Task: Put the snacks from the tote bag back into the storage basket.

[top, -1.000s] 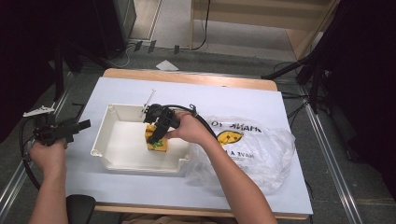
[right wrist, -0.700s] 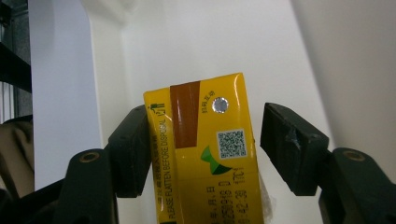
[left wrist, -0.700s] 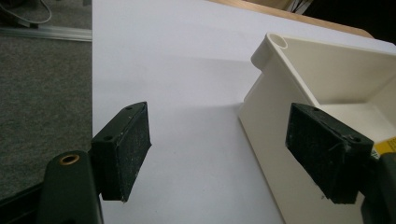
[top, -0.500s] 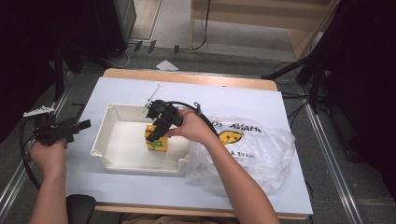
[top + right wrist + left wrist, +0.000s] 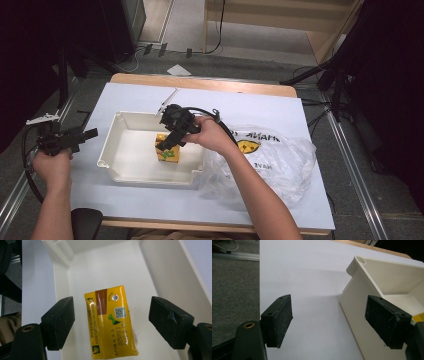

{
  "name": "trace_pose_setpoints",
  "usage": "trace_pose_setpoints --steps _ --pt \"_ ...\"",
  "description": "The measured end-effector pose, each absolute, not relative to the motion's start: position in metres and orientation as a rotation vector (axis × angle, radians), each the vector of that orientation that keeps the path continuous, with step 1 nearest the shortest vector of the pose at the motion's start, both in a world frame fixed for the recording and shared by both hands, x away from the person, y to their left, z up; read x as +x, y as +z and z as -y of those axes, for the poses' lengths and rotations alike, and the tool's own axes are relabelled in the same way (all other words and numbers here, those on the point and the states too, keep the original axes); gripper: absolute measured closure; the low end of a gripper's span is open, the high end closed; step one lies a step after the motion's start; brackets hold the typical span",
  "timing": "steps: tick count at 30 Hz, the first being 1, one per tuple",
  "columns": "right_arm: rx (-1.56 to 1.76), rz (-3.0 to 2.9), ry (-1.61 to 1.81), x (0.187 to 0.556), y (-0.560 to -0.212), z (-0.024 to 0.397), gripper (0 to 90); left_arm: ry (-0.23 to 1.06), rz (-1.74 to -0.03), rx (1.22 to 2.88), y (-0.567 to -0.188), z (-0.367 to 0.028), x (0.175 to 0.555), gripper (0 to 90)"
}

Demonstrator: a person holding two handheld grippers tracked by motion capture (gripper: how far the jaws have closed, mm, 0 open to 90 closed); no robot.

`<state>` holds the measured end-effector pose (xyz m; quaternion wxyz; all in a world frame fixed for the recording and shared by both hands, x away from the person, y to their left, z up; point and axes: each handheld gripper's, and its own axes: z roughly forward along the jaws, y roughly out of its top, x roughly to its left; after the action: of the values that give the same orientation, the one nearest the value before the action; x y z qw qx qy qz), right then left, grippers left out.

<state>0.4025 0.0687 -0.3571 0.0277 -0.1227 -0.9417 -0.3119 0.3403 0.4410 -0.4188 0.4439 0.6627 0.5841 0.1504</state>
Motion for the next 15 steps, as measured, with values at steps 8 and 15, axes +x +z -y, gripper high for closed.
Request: trace_pose_setpoints --steps 8,15 --pt "-0.434 2.928 -0.954 0.399 -0.35 -0.057 20.9 0.373 -1.448 1.645 -0.419 -0.44 0.341 23.1" --pt "-0.464 2.927 -0.975 0.396 -0.348 -0.046 20.9 0.366 -1.451 1.657 -0.42 -0.439 0.341 23.1"
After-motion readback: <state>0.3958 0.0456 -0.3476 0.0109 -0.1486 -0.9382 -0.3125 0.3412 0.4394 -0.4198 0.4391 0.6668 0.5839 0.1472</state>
